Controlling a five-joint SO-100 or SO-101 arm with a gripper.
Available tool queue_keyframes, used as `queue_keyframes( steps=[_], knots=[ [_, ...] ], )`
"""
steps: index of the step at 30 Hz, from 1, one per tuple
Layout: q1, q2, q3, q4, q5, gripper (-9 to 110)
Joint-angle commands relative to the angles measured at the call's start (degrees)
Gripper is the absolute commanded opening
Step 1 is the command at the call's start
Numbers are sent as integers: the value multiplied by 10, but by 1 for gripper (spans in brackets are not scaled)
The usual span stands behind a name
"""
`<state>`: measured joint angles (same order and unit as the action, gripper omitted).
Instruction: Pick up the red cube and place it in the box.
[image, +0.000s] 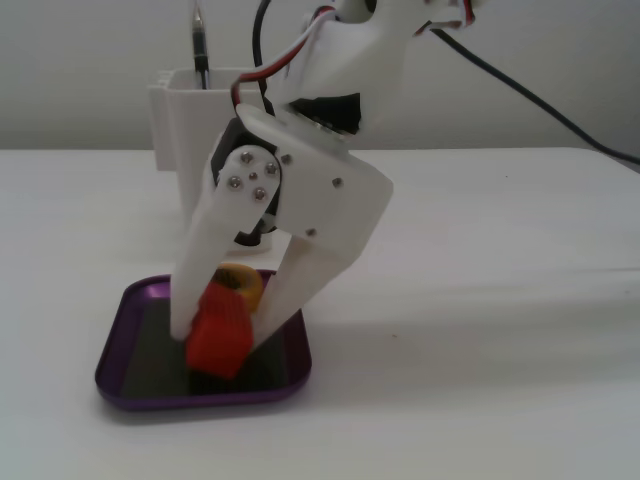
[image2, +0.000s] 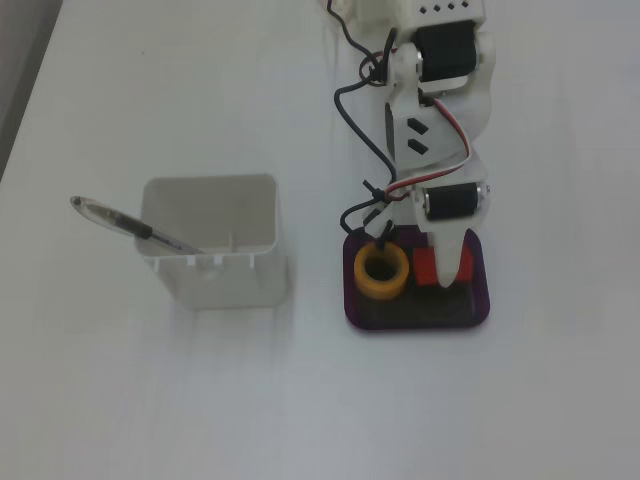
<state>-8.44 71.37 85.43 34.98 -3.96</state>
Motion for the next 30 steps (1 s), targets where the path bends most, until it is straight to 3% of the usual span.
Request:
queue_keyframes(
  steps=[1,5,16,30],
  knots=[
    [-4,12,-27,-1,-3,0],
    [-4,16,-27,-1,-3,0],
    [-7,32,-28,51,-3,19],
    [5,400,-20,236,-4,22]
  ],
)
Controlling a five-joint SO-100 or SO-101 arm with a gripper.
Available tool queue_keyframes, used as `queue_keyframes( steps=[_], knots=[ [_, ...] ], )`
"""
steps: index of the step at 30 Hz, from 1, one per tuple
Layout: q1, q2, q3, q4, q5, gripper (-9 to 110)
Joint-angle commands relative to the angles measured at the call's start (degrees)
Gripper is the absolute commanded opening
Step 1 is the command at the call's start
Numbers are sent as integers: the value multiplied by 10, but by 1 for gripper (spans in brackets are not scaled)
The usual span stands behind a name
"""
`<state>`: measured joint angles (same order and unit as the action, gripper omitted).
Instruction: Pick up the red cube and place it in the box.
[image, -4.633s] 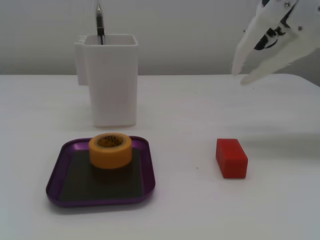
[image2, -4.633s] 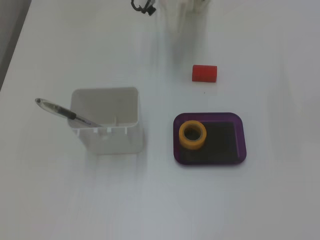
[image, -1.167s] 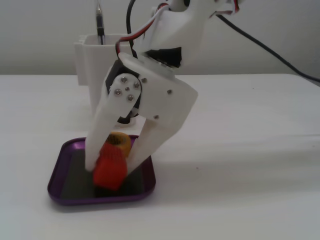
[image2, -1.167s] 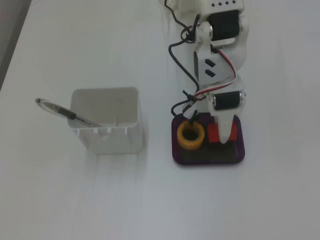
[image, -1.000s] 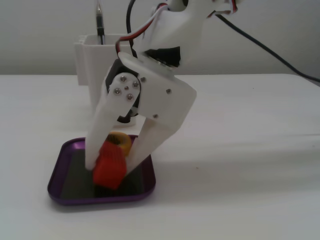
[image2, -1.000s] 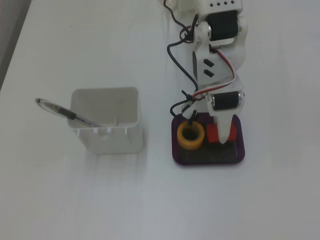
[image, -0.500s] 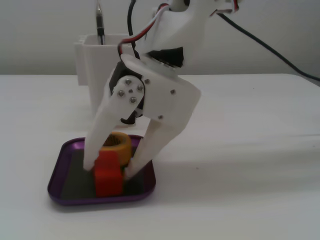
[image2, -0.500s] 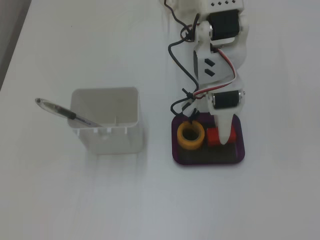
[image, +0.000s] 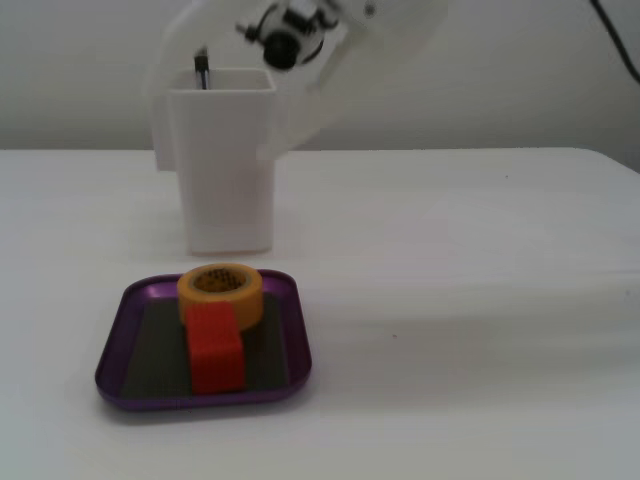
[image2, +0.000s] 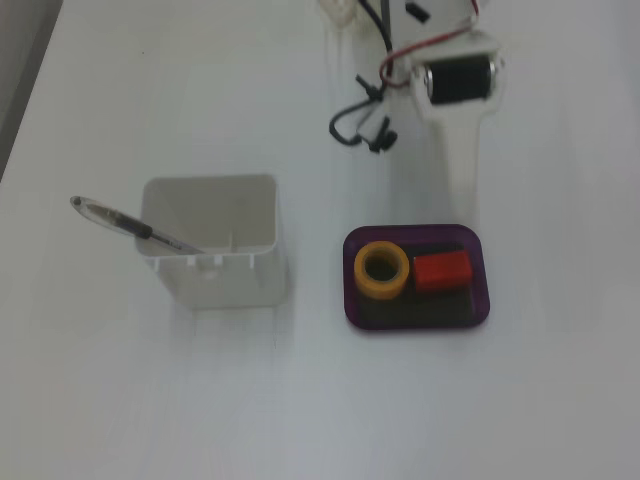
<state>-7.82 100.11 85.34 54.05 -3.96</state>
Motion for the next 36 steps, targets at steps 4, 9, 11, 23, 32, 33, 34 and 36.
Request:
queue_keyframes(
  steps=[4,9,11,23,32,33,34,36],
  knots=[
    [39,221,39,120,-3,22],
    [91,368,194,130,-3,22],
    [101,434,272,125,-3,22],
    [101,816,739,4,6,22],
    [101,979,904,-11,3,22],
    [101,976,904,-11,4,22],
    [101,974,905,-11,5,22],
    [101,969,905,-11,6,22]
  ],
)
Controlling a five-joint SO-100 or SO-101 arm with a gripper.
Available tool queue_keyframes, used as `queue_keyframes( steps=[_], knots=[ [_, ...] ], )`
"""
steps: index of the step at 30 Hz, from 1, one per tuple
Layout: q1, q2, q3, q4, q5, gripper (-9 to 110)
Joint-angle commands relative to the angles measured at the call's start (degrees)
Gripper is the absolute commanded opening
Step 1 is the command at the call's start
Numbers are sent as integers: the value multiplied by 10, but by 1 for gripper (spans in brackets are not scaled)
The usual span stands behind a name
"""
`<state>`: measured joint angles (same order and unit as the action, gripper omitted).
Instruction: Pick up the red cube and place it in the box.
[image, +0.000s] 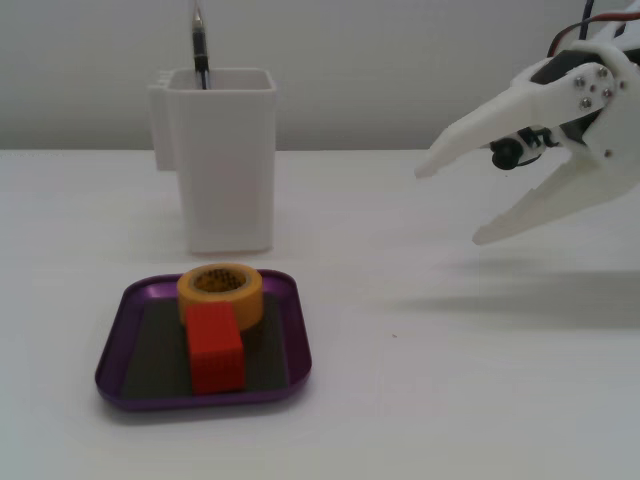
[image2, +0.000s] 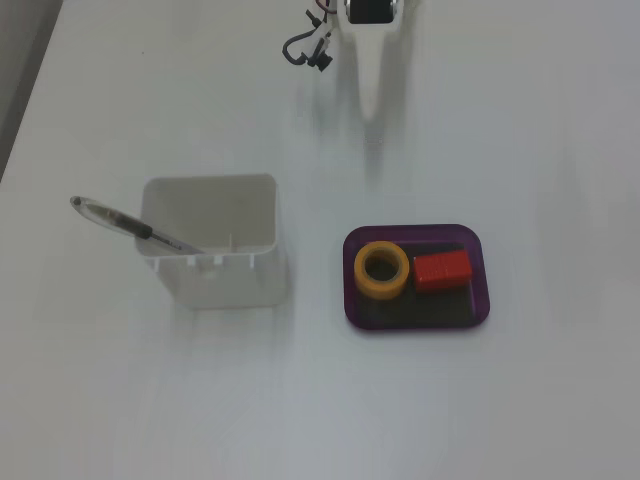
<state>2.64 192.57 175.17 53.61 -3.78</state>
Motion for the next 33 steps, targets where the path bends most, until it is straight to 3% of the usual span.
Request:
queue_keyframes(
  steps=[1,6,11,33],
  knots=[
    [-4,45,7,-6,4,22],
    [-4,45,17,22,5,18],
    [-5,44,31,25,5,-1],
    [-8,45,31,26,1,0]
  ],
)
